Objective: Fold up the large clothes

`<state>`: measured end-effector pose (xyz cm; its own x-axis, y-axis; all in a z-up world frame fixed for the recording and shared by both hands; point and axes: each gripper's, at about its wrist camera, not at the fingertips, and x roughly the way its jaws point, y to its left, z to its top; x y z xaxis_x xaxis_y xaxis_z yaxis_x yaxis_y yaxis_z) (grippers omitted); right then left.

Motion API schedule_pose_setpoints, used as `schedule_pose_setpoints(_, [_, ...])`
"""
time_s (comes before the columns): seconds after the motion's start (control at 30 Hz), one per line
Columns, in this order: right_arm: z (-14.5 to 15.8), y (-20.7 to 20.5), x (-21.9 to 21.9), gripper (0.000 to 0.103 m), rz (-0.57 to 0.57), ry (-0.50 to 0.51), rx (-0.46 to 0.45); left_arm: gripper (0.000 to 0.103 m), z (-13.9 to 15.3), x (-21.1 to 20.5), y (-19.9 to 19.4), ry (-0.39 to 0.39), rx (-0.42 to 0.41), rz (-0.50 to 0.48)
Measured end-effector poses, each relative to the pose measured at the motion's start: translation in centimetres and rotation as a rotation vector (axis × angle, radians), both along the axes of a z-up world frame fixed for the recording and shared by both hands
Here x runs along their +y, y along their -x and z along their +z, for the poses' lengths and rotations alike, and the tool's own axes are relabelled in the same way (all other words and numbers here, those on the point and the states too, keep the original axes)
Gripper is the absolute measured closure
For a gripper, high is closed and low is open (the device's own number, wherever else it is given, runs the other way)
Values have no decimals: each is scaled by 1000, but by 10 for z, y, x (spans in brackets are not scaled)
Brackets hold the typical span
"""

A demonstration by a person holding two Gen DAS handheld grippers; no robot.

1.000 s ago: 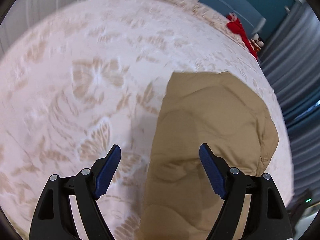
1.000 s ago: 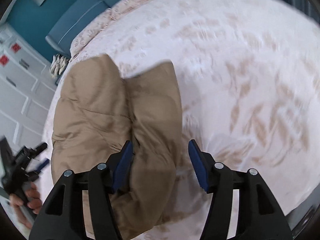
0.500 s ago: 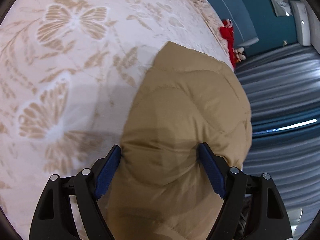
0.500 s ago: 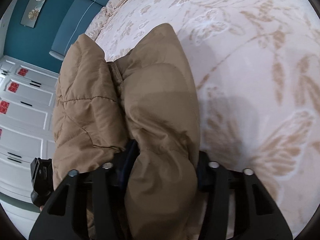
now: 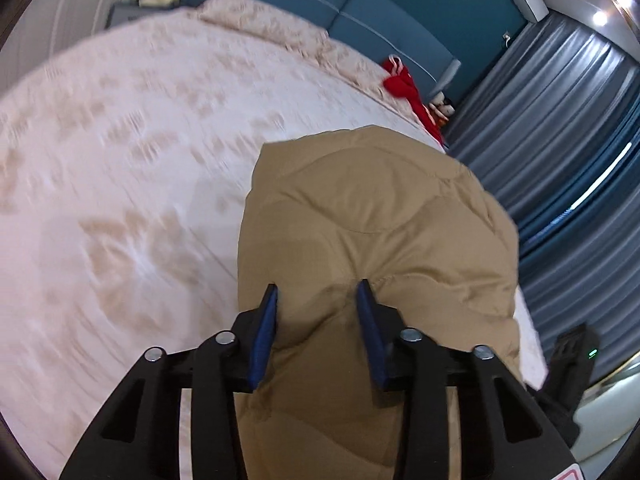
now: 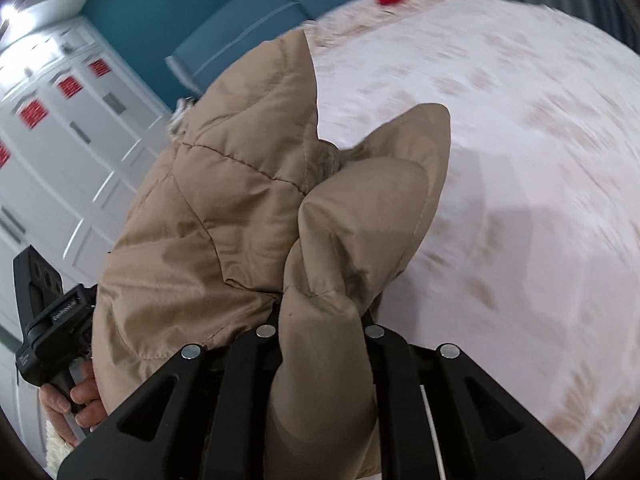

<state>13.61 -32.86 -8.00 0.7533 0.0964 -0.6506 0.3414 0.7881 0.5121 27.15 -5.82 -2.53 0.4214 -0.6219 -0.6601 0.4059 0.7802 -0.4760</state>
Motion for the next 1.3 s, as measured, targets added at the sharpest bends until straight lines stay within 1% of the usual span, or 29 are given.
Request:
schedule_pose_setpoints(0.03, [3,-16,8,92,18,15,-8,78,1,2,-6,-19,-16,7])
schedule_pose_setpoints(0.07, [6,-28,16,92,38,29,-15,79,1,7,-14,-43,-32,15])
schedule_pose_setpoints(0.1, [7,-48,28,92,67,47,-18,88,-2,14,-22,-56,-39,19])
schedule_pose_setpoints(0.13, [8,-60,33,92,81,50,-20,103,-5,18,-28,-33,-30,-4])
schedule_pose_setpoints(0.17, [5,-77,44,92,113,42,-25,103,-10,23,-36,-15,-4,-12])
schedule_pose_setpoints(0.2, [3,-84,52,92,134,43,-23,103,-14,25,-40,-26,6,-5])
schedule_pose_setpoints(0.27, [-4,-108,69,92,158,96,18,103,-17,26,-46,-133,-32,33])
schedule_pose_setpoints(0.3, [-11,-118,75,92,146,129,57,103,-17,27,-45,-145,-36,36])
schedule_pose_setpoints(0.33, [-18,-122,73,92,133,119,71,103,-16,31,-45,-138,-22,43])
schedule_pose_setpoints(0.37, [-24,-119,68,92,123,104,78,103,-15,34,-44,-130,-7,50])
schedule_pose_setpoints(0.43, [-35,-108,56,92,100,68,87,103,-14,39,-41,-141,10,74])
schedule_pose_setpoints(0.5, [-40,-94,43,92,77,69,106,103,-13,45,-34,-163,17,100])
schedule_pose_setpoints(0.57, [-48,-77,28,91,53,59,129,102,-16,49,-27,-172,36,104])
schedule_pose_setpoints(0.67, [-68,-55,3,90,11,-28,165,99,-29,52,-7,-168,111,73])
schedule_pose_setpoints(0.73, [-74,-50,-4,89,7,-48,171,97,-36,50,12,-182,133,46])
schedule_pose_setpoints(0.8, [-78,-51,-8,89,12,-65,170,97,-39,49,34,-221,111,32])
schedule_pose_setpoints(0.87, [-78,-53,-7,88,14,-60,175,96,-40,48,51,-261,95,11])
schedule_pose_setpoints(0.93, [-79,-52,-6,88,18,-45,182,94,-45,49,64,-274,109,-21])
schedule_pose_setpoints(1.0, [-79,-54,-5,88,21,-43,185,94,-52,46,70,-275,142,-66])
schedule_pose_setpoints(1.03, [-79,-55,-5,88,23,-42,187,94,-54,43,73,-284,144,-95])
schedule_pose_setpoints(1.1, [-80,-61,-6,88,23,-38,192,94,-56,35,77,-323,108,-117])
schedule_pose_setpoints(1.13, [-80,-63,-5,87,23,-34,195,94,-58,30,78,-334,103,-123])
schedule_pose_setpoints(1.17, [-80,-66,-3,87,22,-29,197,94,-61,27,76,-337,108,-130])
schedule_pose_setpoints(1.23, [-81,-75,-3,87,21,-20,201,94,-66,21,73,-328,143,-161])
schedule_pose_setpoints(1.3, [-82,-85,-5,87,22,-14,203,94,-64,15,75,-329,126,-180])
